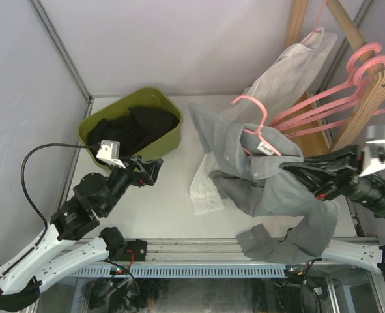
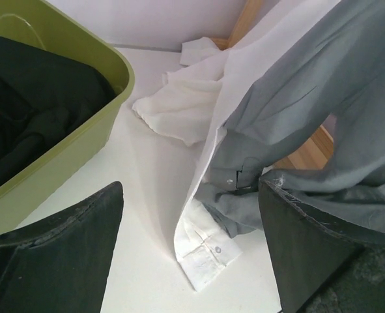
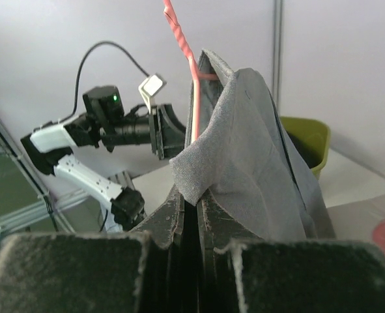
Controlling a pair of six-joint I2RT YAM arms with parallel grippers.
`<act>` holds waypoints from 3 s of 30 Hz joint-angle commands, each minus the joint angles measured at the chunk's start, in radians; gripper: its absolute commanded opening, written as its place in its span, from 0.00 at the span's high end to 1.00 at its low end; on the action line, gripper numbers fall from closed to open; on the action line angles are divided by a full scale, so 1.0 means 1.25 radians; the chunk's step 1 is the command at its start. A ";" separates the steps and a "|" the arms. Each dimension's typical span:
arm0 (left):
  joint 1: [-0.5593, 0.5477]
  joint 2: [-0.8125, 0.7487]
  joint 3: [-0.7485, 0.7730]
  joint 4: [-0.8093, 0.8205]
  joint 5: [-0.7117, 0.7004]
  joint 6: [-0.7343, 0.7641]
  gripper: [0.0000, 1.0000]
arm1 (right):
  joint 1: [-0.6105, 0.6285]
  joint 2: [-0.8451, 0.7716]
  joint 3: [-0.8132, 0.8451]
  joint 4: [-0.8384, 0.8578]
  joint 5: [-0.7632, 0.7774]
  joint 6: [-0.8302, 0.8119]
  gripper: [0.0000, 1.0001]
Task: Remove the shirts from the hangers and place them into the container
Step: Pick up the hanger from the clothesline.
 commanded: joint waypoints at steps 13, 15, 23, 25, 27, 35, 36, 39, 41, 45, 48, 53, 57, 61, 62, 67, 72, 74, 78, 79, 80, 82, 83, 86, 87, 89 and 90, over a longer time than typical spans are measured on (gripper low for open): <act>0.004 -0.056 0.008 -0.027 -0.099 -0.045 0.14 | 0.004 0.133 0.102 0.273 -0.018 -0.147 1.00; 0.003 -0.065 0.006 -0.029 -0.109 -0.048 0.14 | 0.003 0.135 0.115 0.282 -0.043 -0.152 1.00; 0.003 -0.096 -0.004 -0.026 -0.142 -0.045 0.14 | -0.005 0.118 -0.038 0.217 -0.035 -0.087 1.00; 0.003 -0.104 -0.008 -0.018 -0.141 -0.042 0.15 | -0.034 0.120 -0.106 0.209 -0.043 -0.053 1.00; 0.004 -0.112 -0.017 -0.001 -0.129 -0.034 0.15 | -0.117 0.143 -0.154 0.186 -0.104 -0.011 1.00; 0.003 -0.120 -0.032 0.072 0.038 0.016 0.15 | -0.368 0.272 -0.306 0.226 -0.582 0.121 1.00; 0.004 -0.112 -0.032 0.080 0.074 0.020 0.15 | -0.363 0.281 -0.307 0.227 -0.586 0.124 1.00; 0.004 -0.074 -0.034 0.126 0.194 0.018 0.16 | -0.345 0.300 -0.307 0.231 -0.582 0.127 1.00; 0.003 -0.048 -0.043 0.179 0.257 0.000 0.19 | -0.333 0.307 -0.311 0.233 -0.568 0.127 1.00; 0.004 0.000 -0.064 0.273 0.316 -0.047 0.27 | -0.323 0.307 -0.327 0.250 -0.556 0.142 1.00; 0.004 0.021 -0.073 0.315 0.334 -0.070 0.30 | -0.317 0.302 -0.341 0.265 -0.542 0.158 1.00; 0.004 0.035 -0.101 0.360 0.319 -0.098 0.34 | -0.307 0.294 -0.364 0.290 -0.523 0.180 1.00; 0.004 0.036 -0.137 0.424 0.284 -0.133 0.41 | -0.300 0.292 -0.365 0.292 -0.516 0.186 1.00; 0.004 0.048 -0.157 0.446 0.249 -0.152 0.45 | -0.294 0.284 -0.365 0.299 -0.514 0.186 1.00; 0.004 0.054 -0.155 0.441 0.244 -0.155 0.47 | -0.292 0.282 -0.365 0.300 -0.515 0.187 1.00; 0.003 0.078 -0.140 0.444 0.257 -0.150 0.53 | -0.285 0.282 -0.365 0.293 -0.511 0.184 1.00; 0.004 0.098 -0.139 0.473 0.267 -0.153 0.58 | -0.276 0.289 -0.365 0.281 -0.499 0.178 1.00; 0.003 0.100 -0.138 0.474 0.266 -0.148 0.60 | -0.272 0.290 -0.365 0.276 -0.492 0.174 1.00; 0.004 0.079 -0.144 0.466 0.241 -0.132 0.67 | -0.269 0.290 -0.364 0.262 -0.469 0.172 1.00; 0.004 0.068 -0.144 0.460 0.232 -0.126 0.69 | -0.268 0.291 -0.365 0.258 -0.468 0.169 1.00; 0.003 0.062 -0.144 0.454 0.221 -0.120 0.72 | -0.268 0.292 -0.367 0.256 -0.467 0.167 1.00; 0.003 0.050 -0.143 0.442 0.202 -0.109 0.75 | -0.267 0.294 -0.370 0.252 -0.463 0.166 1.00; 0.003 0.046 -0.141 0.436 0.199 -0.105 0.75 | -0.267 0.294 -0.369 0.249 -0.462 0.166 1.00; 0.004 0.041 -0.135 0.423 0.199 -0.092 0.62 | -0.264 0.295 -0.370 0.247 -0.463 0.167 1.00; 0.004 0.043 -0.133 0.423 0.205 -0.090 0.62 | -0.262 0.294 -0.370 0.248 -0.463 0.167 1.00; 0.004 0.053 -0.128 0.421 0.217 -0.087 0.62 | -0.260 0.292 -0.370 0.251 -0.462 0.168 1.00; 0.004 0.059 -0.124 0.419 0.222 -0.086 0.62 | -0.258 0.291 -0.370 0.253 -0.461 0.169 1.00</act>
